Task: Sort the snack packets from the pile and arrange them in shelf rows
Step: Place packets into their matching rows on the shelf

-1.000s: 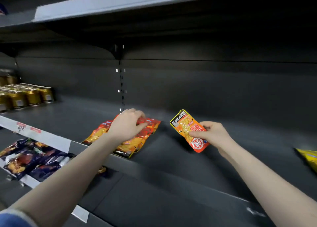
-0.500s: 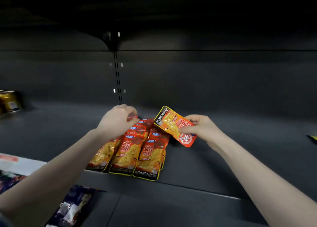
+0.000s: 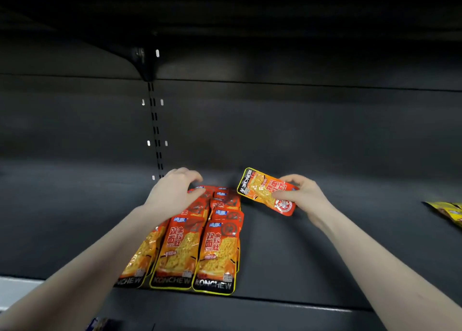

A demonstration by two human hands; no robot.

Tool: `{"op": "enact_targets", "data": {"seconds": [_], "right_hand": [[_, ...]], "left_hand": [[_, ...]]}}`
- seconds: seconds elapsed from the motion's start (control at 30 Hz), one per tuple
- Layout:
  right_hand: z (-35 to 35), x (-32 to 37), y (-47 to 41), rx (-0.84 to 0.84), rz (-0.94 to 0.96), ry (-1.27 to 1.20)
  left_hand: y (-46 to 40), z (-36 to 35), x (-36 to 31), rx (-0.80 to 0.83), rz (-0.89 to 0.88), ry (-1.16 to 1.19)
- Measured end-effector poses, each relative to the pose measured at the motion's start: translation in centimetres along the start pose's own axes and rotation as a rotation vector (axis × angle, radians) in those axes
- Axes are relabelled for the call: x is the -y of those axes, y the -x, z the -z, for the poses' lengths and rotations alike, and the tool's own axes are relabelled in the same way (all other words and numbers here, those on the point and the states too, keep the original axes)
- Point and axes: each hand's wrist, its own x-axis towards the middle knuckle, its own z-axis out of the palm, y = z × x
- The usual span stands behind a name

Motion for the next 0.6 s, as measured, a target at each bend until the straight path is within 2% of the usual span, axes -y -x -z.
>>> {"op": "enact_targets", "data": {"seconds": [0.2, 0.3, 0.47, 0.6], "right_hand": [[0.6, -0.3, -2.2, -0.115, -0.005, -0.138], [0.3, -0.4, -3.2, -0.096, -0.028, -0.131], [-1.9, -1.1, -4.7, -0.016, -0.078, -0.008], [-3.6, -2.3, -5.8, -0.028, -0.015, 0.251]], "left_hand": [[-0.5, -0.8, 0.6, 0.017, 0.027, 0.017], [-0.7, -0.7, 0.9, 0.015, 0.040, 0.022], [-1.0, -0.5, 1.3, 0.018, 0.042, 0.013], [-1.1, -0.6, 1.6, 0.027, 0.040, 0.017]]}}
